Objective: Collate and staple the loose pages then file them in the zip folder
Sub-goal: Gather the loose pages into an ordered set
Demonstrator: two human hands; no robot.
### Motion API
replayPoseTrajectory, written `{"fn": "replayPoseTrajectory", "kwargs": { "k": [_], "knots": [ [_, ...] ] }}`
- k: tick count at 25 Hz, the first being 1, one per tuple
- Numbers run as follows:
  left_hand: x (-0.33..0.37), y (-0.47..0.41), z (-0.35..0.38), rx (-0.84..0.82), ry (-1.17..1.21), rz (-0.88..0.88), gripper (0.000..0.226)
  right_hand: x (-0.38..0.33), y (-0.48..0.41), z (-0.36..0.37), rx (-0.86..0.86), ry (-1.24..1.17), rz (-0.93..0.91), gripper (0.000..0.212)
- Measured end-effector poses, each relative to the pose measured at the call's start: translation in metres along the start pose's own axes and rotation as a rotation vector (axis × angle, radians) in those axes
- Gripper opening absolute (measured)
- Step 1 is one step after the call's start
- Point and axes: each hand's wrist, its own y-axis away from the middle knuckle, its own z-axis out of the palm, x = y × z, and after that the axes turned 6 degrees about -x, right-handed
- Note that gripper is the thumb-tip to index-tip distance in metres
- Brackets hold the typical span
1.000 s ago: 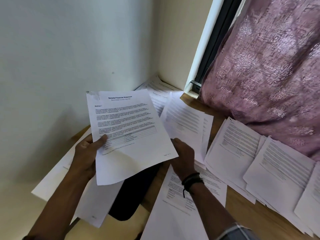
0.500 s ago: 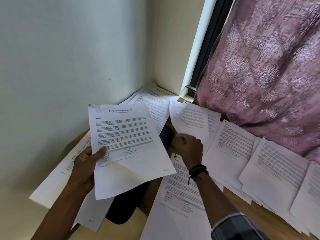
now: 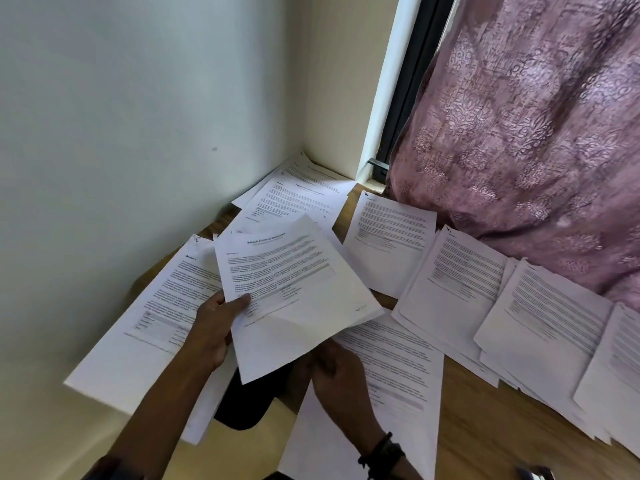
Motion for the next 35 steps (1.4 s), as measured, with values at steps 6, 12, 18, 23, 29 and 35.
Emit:
{"fn": "replayPoseTrajectory", "kwargs": {
  "k": [6, 12, 18, 23, 29, 35],
  "knots": [
    [-0.005, -0.003, 0.019, 0.077, -0.098, 0.012, 0.034, -0.009, 0.021, -0.002, -0.26, -0.324, 0.121, 0.063],
    [0.013, 0.009, 0.028, 0.052, -0.3, 0.19, 0.025, 0.012, 0.01, -0.066, 0.161, -0.845, 0.409, 0.055],
    [0.031, 0.04, 0.044, -0.203, -0.353, 0.313, 0.02, 0.001, -0.022, -0.119, 0.042, -0.539, 0.418, 0.061],
    [0.024, 0.057, 0.06, -0.324, -0.347, 0.392, 0.02, -0.014, -0.022, -0.131, 0.06, -0.4, 0.18, 0.068],
    [0.004, 0.072, 0.084, -0.253, -0.492, 0.55, 0.023, -0.019, 0.005, -0.141, 0.19, -0.162, -0.045, 0.034],
    [-0.015, 0.085, 0.109, -0.317, -0.403, 0.469, 0.028, -0.002, 0.024, -0.154, 0.191, -0.026, -0.093, 0.031]
  ]
}}
